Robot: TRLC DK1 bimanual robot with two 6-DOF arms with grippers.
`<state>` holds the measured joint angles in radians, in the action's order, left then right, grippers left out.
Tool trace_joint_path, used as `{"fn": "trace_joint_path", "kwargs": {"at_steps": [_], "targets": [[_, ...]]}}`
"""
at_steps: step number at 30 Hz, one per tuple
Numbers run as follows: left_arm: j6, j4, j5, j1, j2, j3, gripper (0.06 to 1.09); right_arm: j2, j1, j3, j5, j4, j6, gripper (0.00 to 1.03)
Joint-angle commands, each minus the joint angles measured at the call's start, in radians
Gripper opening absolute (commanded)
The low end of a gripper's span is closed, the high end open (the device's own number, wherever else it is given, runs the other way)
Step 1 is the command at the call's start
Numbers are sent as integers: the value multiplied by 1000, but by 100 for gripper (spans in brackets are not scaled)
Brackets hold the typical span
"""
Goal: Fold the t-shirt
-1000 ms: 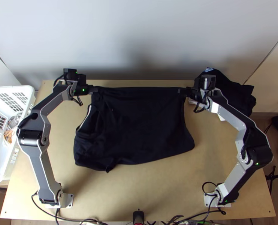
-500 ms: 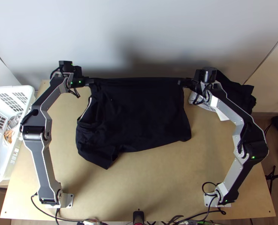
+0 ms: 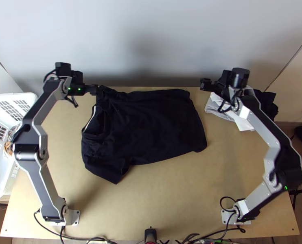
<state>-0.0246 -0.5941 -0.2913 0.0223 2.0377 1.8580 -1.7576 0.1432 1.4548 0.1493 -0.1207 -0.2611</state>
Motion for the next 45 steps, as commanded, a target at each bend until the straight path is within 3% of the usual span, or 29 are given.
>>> {"fn": "trace_joint_path", "kwargs": {"at_steps": [1, 5, 9, 17, 28, 30, 45], "targets": [[-97, -191, -22, 2, -182, -48, 104, 198, -1, -27, 44, -197, 8, 98], [-184, -352, -94, 2, -301, -85, 104, 259, -4, -40, 108, -430, 8, 98], [-350, -503, -118, -15, -416, -224, 104, 326, -4, -128, 177, -625, 17, 98], [-494, -613, -126, -73, -643, -536, 104, 455, 2, -424, 213, -714, 76, 98], [-508, -676, -126, -211, -711, -677, 104, 369, 10, -625, 225, -694, 92, 97], [-508, -676, -126, -214, -712, -677, 104, 366, 4, -640, 226, -660, 92, 94], [-506, -661, -126, -262, -711, -678, 104, 210, 39, -580, 230, -445, 91, 91]]}}
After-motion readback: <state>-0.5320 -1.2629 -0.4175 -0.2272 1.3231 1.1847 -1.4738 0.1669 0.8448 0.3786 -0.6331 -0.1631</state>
